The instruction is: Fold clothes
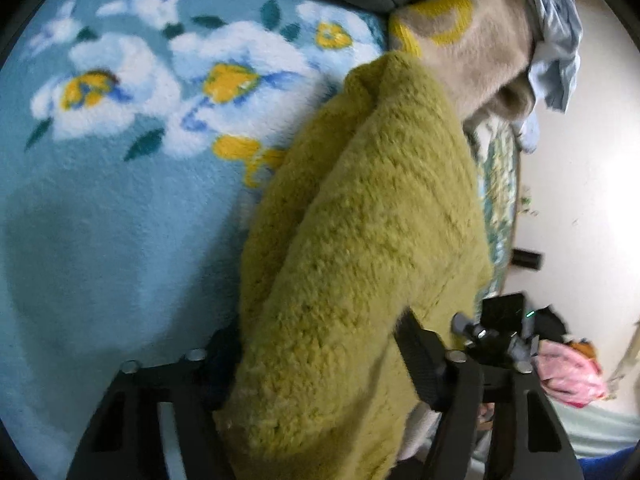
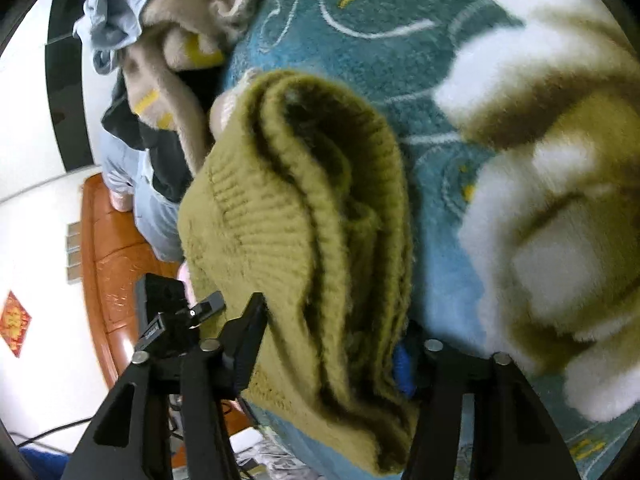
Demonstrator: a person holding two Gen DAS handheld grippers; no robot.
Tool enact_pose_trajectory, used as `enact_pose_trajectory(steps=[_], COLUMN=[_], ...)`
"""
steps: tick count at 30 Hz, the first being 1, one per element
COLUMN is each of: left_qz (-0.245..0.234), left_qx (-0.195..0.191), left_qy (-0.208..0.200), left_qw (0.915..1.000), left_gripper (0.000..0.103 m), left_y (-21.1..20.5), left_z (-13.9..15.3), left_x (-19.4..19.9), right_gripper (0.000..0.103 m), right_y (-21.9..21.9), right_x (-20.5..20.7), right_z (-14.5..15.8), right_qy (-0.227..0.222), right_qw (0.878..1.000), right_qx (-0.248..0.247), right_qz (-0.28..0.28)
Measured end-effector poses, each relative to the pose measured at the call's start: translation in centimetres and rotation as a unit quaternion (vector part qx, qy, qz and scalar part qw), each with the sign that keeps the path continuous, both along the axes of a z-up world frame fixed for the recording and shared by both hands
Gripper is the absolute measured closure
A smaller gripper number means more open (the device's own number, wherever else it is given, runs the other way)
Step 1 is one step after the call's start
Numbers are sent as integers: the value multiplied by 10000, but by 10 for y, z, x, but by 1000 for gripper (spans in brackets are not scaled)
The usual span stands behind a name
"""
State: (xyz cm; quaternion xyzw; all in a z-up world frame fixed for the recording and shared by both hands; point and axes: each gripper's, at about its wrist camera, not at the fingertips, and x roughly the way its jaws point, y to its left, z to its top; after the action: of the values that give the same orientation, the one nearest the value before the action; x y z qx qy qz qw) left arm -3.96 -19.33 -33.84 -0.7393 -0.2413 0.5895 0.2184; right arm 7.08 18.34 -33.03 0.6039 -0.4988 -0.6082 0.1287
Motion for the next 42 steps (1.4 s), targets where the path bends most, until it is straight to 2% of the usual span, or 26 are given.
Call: enact_pose_trajectory(steps=[3, 6, 12, 16, 21, 23, 28, 34, 42], left_qz=[-39, -38, -188, -94, -17, 26, 301, 870, 1792], left_qx=[-63, -53, -15, 117, 297, 389, 563, 303, -385], left_qy=[115, 214, 288, 333, 635, 785, 1143, 1585, 1961], left_qw=[9999, 9997, 9994, 9993, 9975, 9961, 9914, 9831, 9633], left_gripper=[62, 68, 70, 70, 70, 70, 70, 70, 70], left_y=[0, 2, 6, 10, -10, -29, -44, -64, -107], left_z=[12, 30, 68, 99, 160, 185, 231, 276, 332], left_x=[7, 14, 44, 73, 108, 117, 123, 129, 161], right_gripper=[66, 67, 68, 68, 68, 68, 68, 68, 68], right_y=[-3, -9, -25, -38, -48, -55, -69, -93, -139], right_x=[0, 1, 15, 30, 63, 66, 61, 31, -3], right_z=[14, 38, 93, 138, 204, 228, 274, 304, 315], right_qy=[26, 155, 262, 313, 612, 768, 1157, 1667, 2145], right_qw=[9998, 9994, 9978, 9967, 9933, 9910, 9844, 9725, 9525], right_qx=[191, 300, 590, 726, 929, 1016, 1111, 909, 119], right_qz=[22, -22, 116, 179, 315, 401, 720, 1349, 2160])
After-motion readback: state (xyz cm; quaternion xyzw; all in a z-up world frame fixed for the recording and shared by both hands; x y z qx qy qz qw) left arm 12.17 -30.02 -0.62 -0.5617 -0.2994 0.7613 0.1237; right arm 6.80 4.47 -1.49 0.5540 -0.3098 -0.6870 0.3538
